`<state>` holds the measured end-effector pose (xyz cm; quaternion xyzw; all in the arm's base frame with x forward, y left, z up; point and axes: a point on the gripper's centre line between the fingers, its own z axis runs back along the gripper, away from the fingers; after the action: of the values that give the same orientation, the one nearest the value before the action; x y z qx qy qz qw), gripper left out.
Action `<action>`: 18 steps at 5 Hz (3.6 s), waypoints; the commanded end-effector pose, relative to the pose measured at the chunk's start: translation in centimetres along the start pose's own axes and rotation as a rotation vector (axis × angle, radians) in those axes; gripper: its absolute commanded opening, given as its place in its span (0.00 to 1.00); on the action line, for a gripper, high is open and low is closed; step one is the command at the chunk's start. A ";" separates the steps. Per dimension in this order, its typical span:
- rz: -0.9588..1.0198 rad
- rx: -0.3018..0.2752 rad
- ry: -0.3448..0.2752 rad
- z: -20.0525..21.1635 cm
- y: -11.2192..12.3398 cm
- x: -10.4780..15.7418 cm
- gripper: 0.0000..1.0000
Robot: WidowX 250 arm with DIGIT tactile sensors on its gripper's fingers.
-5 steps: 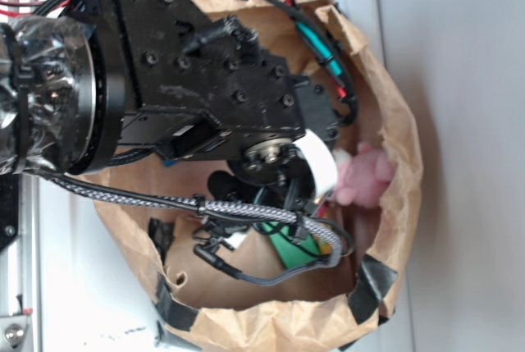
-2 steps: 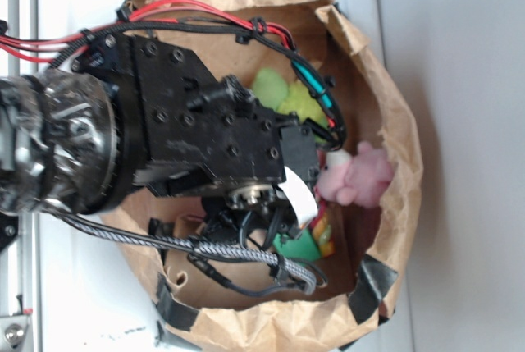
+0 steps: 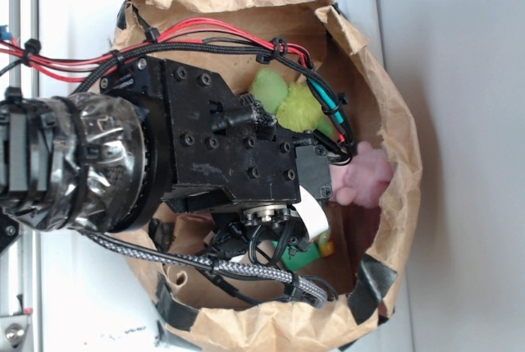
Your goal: Grab the green block.
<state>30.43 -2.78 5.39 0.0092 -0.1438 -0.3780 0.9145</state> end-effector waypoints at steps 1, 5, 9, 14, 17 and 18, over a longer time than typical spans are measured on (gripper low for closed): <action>-0.028 0.035 -0.043 0.9 -1.0 2.0 1.00; -0.029 0.050 -0.021 -0.2 -1.8 2.6 1.00; -0.056 0.064 -0.009 -0.7 -2.6 2.3 1.00; -0.092 0.060 -0.025 -0.4 -3.2 1.3 1.00; -0.058 0.041 -0.019 -0.1 -2.2 2.0 0.00; -0.059 0.043 -0.024 -0.1 -2.2 1.9 0.00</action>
<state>29.54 -5.19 4.18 0.0228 -0.1389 -0.4031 0.9043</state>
